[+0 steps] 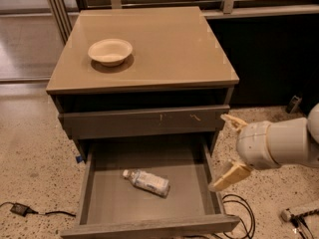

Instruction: Pick blue plastic bottle from middle drawer and place on counter

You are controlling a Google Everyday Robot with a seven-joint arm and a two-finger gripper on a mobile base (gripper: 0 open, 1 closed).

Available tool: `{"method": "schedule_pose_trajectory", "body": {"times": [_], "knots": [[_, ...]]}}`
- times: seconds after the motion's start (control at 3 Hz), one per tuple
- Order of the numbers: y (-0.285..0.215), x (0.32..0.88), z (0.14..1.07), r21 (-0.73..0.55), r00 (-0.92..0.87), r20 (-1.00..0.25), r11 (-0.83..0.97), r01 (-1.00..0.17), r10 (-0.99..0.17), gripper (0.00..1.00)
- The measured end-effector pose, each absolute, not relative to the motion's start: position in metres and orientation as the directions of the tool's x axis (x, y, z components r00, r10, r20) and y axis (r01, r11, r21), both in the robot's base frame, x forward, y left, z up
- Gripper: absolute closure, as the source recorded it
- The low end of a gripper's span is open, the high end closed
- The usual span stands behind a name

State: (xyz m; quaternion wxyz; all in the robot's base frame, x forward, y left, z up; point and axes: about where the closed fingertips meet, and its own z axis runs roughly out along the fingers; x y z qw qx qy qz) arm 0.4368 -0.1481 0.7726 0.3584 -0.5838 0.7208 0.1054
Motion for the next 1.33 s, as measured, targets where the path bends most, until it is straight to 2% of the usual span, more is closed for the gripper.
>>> {"method": "schedule_pose_trajectory", "body": {"times": [0.67, 1.33], "knots": [[-0.112, 0.481, 0.666, -0.091, -0.154, -0.712, 0.307, -0.947, -0.685, 0.00], [-0.100, 0.480, 0.655, -0.084, -0.149, -0.698, 0.287, -0.954, -0.701, 0.00]]}}
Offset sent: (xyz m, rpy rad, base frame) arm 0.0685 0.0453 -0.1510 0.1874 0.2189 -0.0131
